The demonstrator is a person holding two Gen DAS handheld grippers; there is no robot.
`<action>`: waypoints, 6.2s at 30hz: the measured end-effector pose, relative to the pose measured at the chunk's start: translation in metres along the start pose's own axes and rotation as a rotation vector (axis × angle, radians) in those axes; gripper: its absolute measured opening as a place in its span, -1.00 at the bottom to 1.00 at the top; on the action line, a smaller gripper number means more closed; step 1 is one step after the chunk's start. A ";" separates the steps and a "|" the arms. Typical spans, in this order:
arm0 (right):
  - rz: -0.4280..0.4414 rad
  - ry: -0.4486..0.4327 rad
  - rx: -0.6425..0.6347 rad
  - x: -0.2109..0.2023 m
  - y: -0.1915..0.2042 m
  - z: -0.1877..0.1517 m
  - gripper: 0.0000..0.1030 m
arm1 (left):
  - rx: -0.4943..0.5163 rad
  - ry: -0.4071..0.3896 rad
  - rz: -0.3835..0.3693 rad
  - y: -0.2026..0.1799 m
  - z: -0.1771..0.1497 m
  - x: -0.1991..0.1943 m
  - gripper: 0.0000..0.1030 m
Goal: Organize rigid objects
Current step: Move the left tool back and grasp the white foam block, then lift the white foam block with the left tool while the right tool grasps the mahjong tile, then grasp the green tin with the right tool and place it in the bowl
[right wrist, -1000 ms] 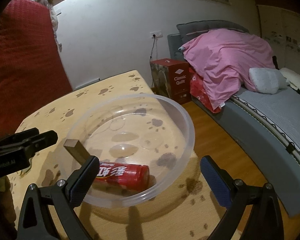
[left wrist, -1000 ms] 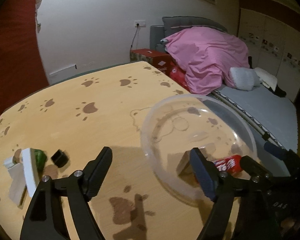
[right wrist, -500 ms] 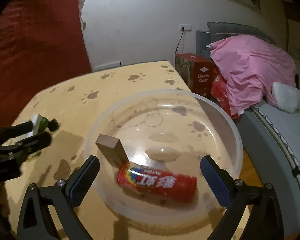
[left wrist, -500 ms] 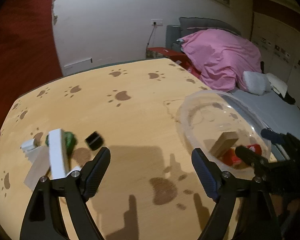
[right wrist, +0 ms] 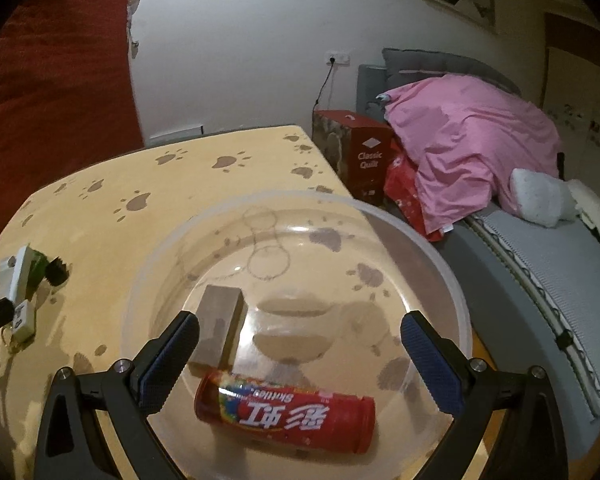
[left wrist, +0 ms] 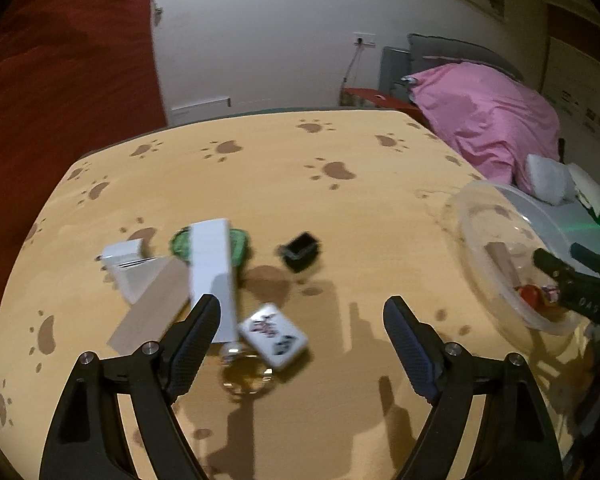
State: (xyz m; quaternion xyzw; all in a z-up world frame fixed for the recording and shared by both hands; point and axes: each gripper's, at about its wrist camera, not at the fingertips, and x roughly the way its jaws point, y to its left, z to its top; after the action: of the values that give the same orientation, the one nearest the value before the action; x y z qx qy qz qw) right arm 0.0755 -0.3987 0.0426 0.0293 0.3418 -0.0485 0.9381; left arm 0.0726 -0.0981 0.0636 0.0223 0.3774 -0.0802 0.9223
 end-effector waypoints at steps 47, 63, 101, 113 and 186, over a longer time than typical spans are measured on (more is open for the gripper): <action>0.418 0.097 -0.172 -0.021 0.147 -0.026 0.90 | -0.119 -0.018 -0.044 0.071 0.002 0.015 -0.41; 0.459 0.162 -0.251 0.007 0.196 -0.020 0.61 | -0.163 -0.075 -0.041 0.098 -0.019 -0.035 -0.41; 0.524 0.184 -0.256 0.006 0.210 -0.025 -0.38 | -0.179 -0.055 -0.061 0.103 -0.041 -0.044 -0.41; 0.474 0.180 -0.247 0.001 0.194 -0.031 -0.36 | -0.155 -0.056 -0.087 0.086 -0.042 -0.051 -0.41; 0.177 -0.093 0.140 -0.043 -0.026 -0.008 0.32 | 0.026 -0.077 -0.185 -0.035 -0.015 -0.066 -0.41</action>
State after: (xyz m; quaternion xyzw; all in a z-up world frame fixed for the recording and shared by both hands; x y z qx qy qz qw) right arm 0.0344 -0.4210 0.0635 0.1224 0.2895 0.0096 0.9493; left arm 0.0100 -0.1230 0.0996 -0.0040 0.3412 -0.1705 0.9244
